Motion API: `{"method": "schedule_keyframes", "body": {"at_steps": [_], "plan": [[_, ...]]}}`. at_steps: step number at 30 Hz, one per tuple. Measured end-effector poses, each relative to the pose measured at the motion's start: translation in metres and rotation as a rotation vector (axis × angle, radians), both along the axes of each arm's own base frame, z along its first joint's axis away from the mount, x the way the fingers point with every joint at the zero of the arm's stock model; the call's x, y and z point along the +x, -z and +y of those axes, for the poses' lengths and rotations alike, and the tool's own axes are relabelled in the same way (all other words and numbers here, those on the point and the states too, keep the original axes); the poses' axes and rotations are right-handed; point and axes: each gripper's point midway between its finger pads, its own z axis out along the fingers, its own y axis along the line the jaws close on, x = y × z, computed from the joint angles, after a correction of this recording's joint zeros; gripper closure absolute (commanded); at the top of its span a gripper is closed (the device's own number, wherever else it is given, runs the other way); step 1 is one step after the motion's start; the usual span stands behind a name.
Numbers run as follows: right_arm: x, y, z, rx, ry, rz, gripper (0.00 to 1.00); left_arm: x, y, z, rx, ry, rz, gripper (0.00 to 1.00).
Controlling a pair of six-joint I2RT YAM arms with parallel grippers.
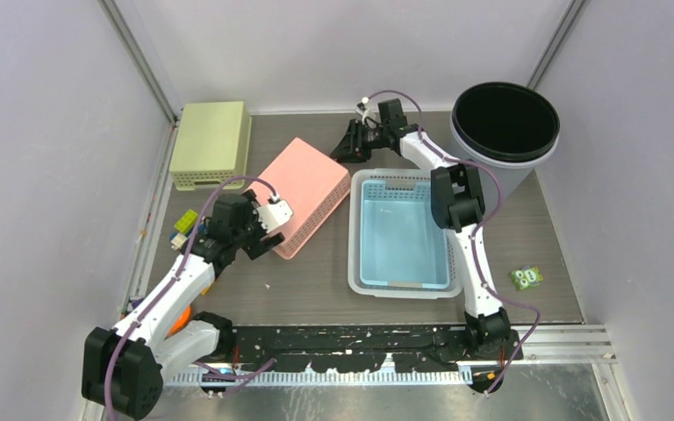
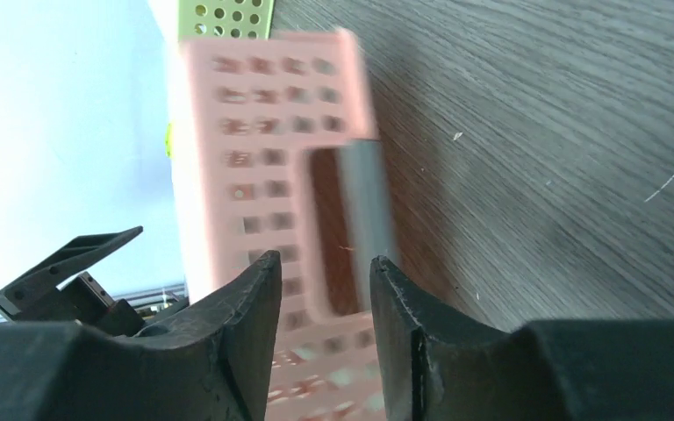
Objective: Turn the large container upside down
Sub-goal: Turn the container upside down at the center of the board.
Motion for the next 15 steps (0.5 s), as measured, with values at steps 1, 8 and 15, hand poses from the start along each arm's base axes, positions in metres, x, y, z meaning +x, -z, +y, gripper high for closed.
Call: {"method": "schedule_keyframes", "body": {"at_steps": [1,8,15], "plan": [[0.001,0.0,-0.002,0.001,0.003,0.002,0.49,0.002,-0.002,-0.001,-0.005,-0.002,-0.009,0.0],[0.009,-0.001,-0.014,0.002,0.028,0.001,0.45,0.006,-0.005,-0.003,-0.021,0.0,-0.03,0.0],[0.01,0.003,-0.036,-0.114,0.04,-0.059,0.36,0.002,-0.004,-0.006,-0.031,0.016,-0.018,0.0]]}}
